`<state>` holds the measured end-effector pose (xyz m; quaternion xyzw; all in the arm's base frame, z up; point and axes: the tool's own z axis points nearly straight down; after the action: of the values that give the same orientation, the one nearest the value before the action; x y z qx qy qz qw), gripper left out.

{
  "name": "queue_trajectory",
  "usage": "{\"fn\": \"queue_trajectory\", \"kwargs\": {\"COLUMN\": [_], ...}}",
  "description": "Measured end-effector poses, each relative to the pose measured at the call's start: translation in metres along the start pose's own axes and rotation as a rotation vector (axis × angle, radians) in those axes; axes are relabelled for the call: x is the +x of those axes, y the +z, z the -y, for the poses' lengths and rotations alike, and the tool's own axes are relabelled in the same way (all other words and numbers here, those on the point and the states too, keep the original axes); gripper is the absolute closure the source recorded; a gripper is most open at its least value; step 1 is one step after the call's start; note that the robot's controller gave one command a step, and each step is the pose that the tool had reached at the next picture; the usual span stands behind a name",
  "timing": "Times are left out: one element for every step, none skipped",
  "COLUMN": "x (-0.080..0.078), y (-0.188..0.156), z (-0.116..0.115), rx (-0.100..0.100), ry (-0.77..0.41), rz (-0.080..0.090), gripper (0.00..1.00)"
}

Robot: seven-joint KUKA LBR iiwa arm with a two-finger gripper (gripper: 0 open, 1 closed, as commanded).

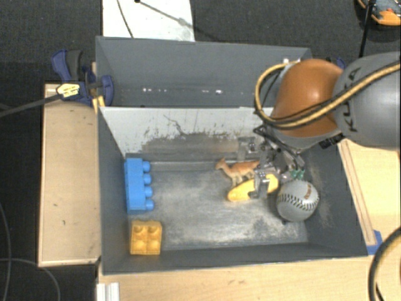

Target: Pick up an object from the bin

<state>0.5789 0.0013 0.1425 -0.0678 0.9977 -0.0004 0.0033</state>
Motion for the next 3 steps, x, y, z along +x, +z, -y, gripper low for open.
{"fn": "queue_trajectory", "kwargs": {"x": [0.017, -0.004, -0.004], "y": [0.034, 0.061, 0.061], "z": [-0.011, 0.022, 0.022], "rx": [-0.002, -0.01, -0.01], "ry": [0.022, -0.063, -0.062], "rz": [-0.003, -0.019, -0.019], "gripper": [0.0, 1.0, 1.0]}}
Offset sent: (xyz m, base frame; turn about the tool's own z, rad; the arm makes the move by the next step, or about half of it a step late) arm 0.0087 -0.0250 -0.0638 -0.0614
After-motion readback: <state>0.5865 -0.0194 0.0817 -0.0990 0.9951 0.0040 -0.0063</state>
